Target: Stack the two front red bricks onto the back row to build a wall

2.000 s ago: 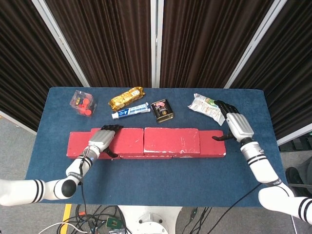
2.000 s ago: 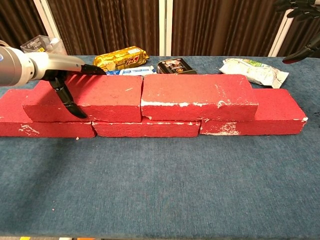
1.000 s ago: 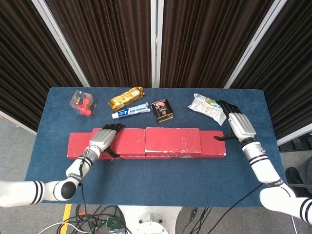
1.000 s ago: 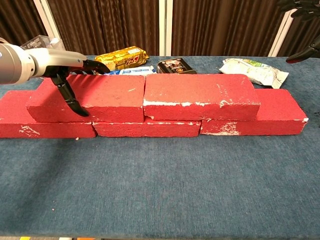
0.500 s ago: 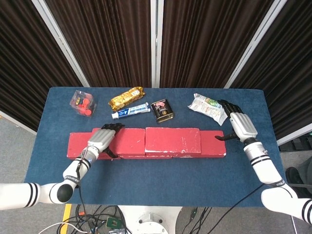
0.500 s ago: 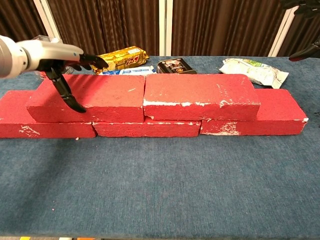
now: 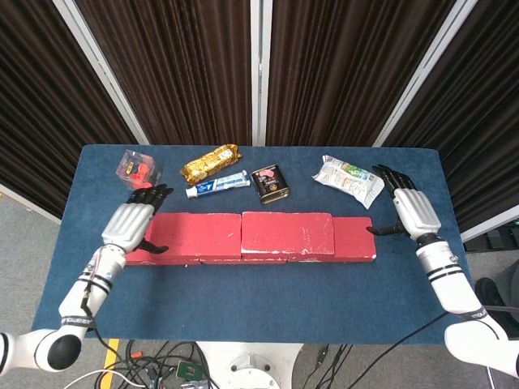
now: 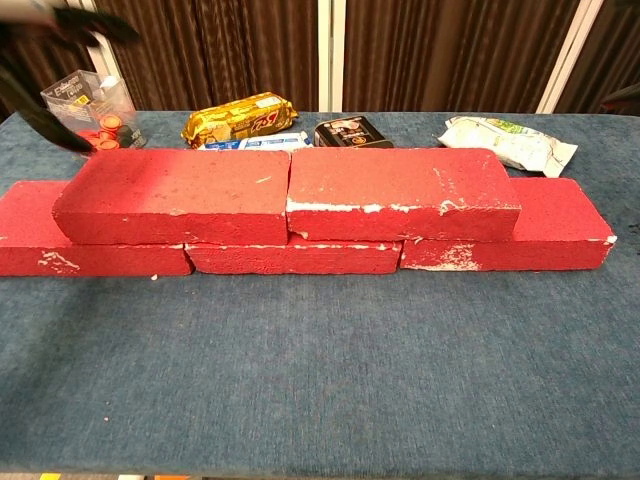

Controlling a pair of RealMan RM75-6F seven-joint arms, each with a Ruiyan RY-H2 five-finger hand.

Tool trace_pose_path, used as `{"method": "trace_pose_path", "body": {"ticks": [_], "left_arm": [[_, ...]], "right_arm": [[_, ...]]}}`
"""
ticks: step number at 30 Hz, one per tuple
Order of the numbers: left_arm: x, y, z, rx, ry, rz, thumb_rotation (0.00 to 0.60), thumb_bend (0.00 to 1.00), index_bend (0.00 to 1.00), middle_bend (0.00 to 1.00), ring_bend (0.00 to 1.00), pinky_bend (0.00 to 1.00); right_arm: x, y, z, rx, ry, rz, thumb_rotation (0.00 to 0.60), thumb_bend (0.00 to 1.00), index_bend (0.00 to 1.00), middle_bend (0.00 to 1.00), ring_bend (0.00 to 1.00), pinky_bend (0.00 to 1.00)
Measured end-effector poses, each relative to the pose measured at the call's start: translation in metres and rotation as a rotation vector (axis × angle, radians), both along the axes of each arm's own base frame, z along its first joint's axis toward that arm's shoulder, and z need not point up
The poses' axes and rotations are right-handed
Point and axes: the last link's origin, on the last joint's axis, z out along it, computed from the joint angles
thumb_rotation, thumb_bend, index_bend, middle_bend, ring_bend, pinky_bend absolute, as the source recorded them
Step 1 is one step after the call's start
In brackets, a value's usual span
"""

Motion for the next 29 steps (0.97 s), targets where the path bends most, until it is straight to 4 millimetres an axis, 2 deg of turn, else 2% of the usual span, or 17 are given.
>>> {"method": "trace_pose_path", "body": {"ticks": [5, 8, 12, 18, 24, 26, 29], "left_arm": [[-0.017, -0.013, 0.019, 0.088, -0.029, -0.048, 0.6, 0.05, 0.0, 0.0, 0.0, 0.01], [-0.039, -0.023, 0.029, 0.145, -0.017, -0.079, 0.6, 0.06, 0.0, 0.0, 0.0, 0.01], [-0.078, -0.045, 0.041, 0.231, 0.001, -0.074, 0.6, 0.1, 0.0, 0.0, 0.0, 0.01], [-0.117, -0.081, 0.048, 0.31, 0.0, -0.011, 0.6, 0.12, 0.0, 0.0, 0.0, 0.01], [-0.139, -0.112, 0.047, 0.323, 0.004, 0.031, 0.6, 0.12, 0.0, 0.0, 0.0, 0.01], [-0.143, -0.121, 0.047, 0.323, 0.0, 0.033, 0.6, 0.12, 0.0, 0.0, 0.0, 0.01], [-0.149, -0.134, 0.046, 0.323, 0.0, 0.041, 0.6, 0.12, 0.0, 0.0, 0.0, 0.01]], "right_arm": [[-0.012, 0.016, 0.007, -0.04, 0.036, 0.001, 0.6, 0.0, 0.0, 0.0, 0.0, 0.0], [-0.021, 0.029, 0.011, -0.072, 0.064, 0.004, 0.6, 0.0, 0.0, 0.0, 0.0, 0.0], [-0.036, 0.05, 0.015, -0.112, 0.093, 0.011, 0.6, 0.0, 0.0, 0.0, 0.0, 0.0], [-0.064, 0.088, 0.022, -0.183, 0.164, 0.04, 0.6, 0.0, 0.0, 0.0, 0.0, 0.0], [-0.092, 0.14, 0.027, -0.232, 0.25, 0.023, 0.6, 0.0, 0.0, 0.0, 0.0, 0.0], [-0.097, 0.156, 0.026, -0.235, 0.256, 0.007, 0.6, 0.0, 0.0, 0.0, 0.0, 0.0], [-0.098, 0.17, 0.027, -0.237, 0.24, 0.01, 0.6, 0.0, 0.0, 0.0, 0.0, 0.0]]}}
